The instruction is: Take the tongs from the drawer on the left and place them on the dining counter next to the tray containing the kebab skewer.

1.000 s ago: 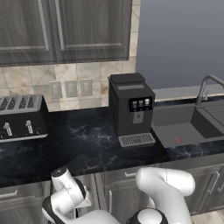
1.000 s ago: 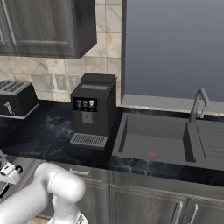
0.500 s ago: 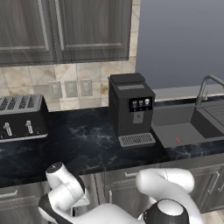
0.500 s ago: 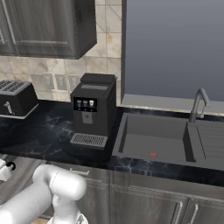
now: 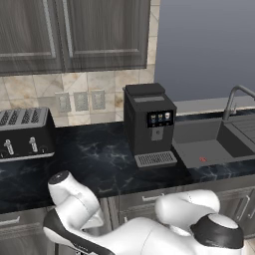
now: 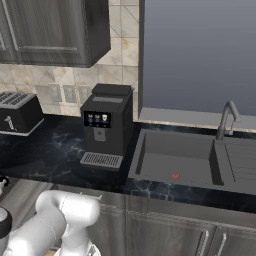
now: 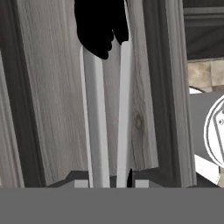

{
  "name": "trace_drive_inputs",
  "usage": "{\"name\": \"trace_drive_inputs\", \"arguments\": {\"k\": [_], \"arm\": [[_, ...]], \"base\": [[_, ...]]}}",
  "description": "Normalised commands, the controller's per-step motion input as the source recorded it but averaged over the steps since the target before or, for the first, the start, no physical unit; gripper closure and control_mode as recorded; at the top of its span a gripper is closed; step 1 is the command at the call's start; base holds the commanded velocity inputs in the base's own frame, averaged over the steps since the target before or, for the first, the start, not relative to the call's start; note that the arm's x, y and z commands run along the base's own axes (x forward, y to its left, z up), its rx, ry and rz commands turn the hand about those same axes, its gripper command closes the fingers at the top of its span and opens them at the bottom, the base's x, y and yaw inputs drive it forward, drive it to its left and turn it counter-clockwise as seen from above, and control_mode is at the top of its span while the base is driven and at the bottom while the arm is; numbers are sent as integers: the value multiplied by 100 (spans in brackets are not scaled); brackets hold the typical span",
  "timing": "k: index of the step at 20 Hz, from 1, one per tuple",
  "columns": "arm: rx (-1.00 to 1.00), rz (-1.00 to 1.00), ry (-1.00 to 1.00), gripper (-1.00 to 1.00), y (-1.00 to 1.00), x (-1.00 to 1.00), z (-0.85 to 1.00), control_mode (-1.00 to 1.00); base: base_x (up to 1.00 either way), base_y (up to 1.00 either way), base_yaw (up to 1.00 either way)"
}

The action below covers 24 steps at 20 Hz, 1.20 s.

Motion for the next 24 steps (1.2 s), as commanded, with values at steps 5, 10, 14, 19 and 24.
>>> {"name": "trace_drive_inputs", "arguments": {"k": [5,10,14,19,24], "arm": [[11,2,-1,100,-33,-18,34,-100],[21,2,0,100,-39,0,15,-100],[15,8,-3,100,-28,0,48,-100],[6,8,0,100,-22,0,58,-100],[0,5,2,100,-17,0,60,-100]], "base": [[0,0,0],[0,0,0],[0,0,0],[0,0,0],[0,0,0]]}}
